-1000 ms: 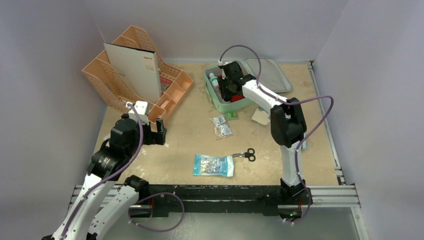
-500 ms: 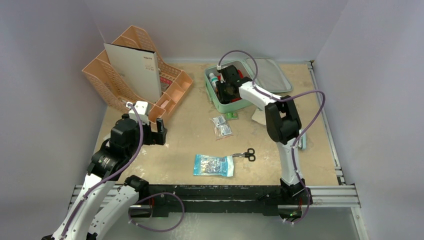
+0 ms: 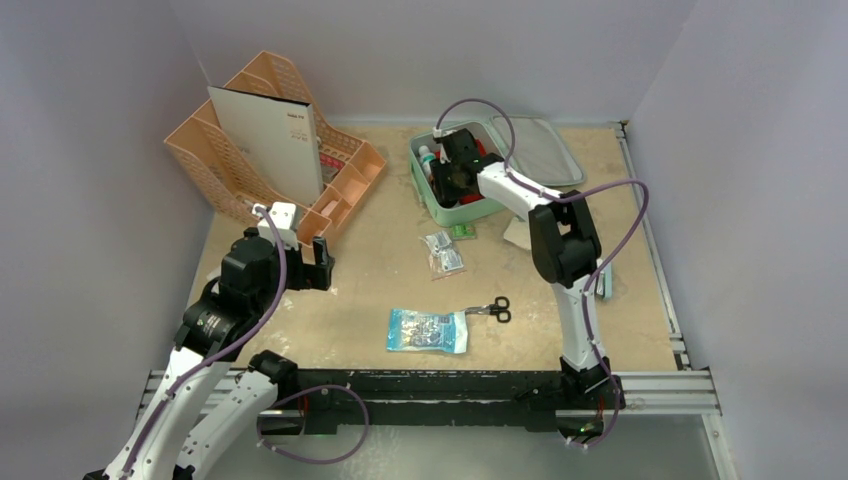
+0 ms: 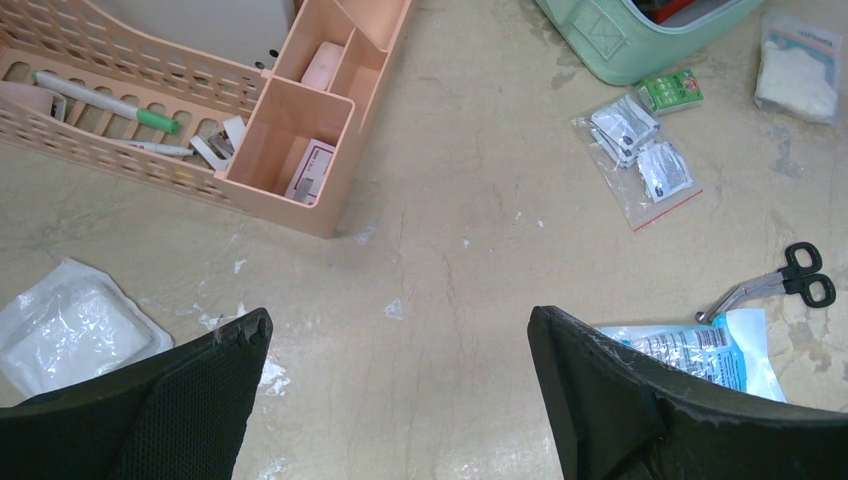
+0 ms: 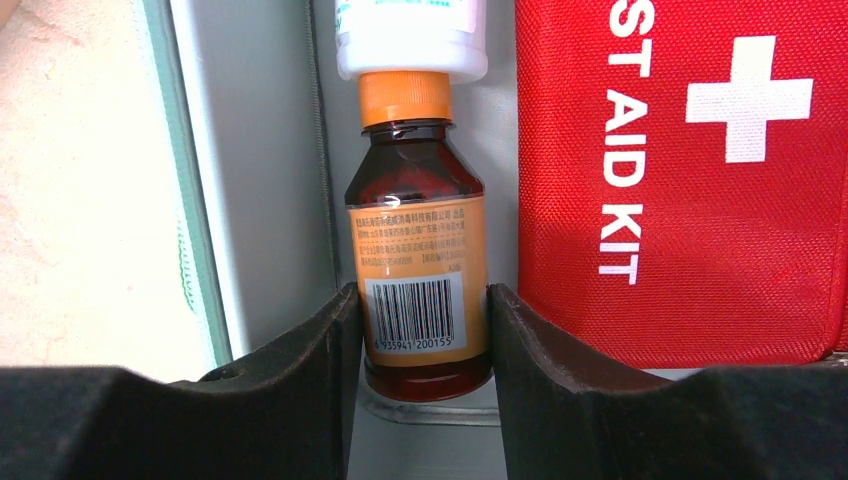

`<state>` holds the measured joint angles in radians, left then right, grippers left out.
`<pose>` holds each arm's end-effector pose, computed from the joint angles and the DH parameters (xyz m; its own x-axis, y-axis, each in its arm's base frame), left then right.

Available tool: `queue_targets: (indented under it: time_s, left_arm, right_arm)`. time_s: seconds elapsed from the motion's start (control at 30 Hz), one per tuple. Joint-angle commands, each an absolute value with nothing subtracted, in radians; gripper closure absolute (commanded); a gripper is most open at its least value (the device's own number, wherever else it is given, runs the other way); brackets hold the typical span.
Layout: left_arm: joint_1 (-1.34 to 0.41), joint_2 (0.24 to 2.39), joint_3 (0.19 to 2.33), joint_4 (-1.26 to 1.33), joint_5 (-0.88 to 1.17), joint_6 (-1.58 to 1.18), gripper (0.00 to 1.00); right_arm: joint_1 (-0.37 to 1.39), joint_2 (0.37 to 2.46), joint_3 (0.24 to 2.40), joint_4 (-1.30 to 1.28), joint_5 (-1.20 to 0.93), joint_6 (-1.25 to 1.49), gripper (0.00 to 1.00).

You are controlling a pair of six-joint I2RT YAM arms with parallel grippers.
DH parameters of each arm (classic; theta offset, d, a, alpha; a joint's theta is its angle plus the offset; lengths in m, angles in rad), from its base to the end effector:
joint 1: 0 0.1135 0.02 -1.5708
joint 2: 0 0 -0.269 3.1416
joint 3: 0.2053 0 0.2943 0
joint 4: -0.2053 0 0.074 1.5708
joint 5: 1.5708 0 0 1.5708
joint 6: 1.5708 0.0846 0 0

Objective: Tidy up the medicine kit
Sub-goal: Place the pill bottle in the medicine box, then pick up the medical item at the center of the board.

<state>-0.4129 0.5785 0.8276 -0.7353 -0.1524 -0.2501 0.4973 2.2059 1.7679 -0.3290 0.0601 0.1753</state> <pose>0.1870 -0.0679 0.3161 -0.4824 -0.0557 -0.8742 0.1592 0.9758 -0.1501 0.5122 0.2722 0.1522 -0.6770 -0.1694 -0.7162 -0.3251 0.9419 0.0845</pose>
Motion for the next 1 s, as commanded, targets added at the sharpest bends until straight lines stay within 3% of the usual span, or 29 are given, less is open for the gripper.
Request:
queue_targets:
  time_s: [0.0, 0.13, 0.5, 0.73, 0.97]
  left_arm:
    - [-0.411, 0.579, 0.857, -0.721, -0.143, -0.245, 0.02]
    - [-0.411, 0.578, 0.860, -0.722, -0.142, -0.245, 0.02]
    - [-0.411, 0.578, 0.858, -0.723, -0.137, -0.247, 0.02]
    - [-0.411, 0.576, 0.860, -0.725, -0.145, -0.245, 0.02]
    - [-0.411, 0.578, 0.860, -0.721, -0.139, -0.242, 0.02]
  right_arm:
    - [0.500, 2.211, 1.825, -0.285, 0.038, 0.188, 0.51]
    - [0.500, 2.211, 1.848, -0.293, 0.034, 0.183, 0.49]
    - [0.500, 2.082, 1.838, -0.332, 0.014, 0.168, 0.25]
    - [0.500, 1.945, 1.774, -0.369, 0.002, 0.186, 0.25]
    - [0.504, 1.805, 1.602, -0.373, 0.002, 0.221, 0.36]
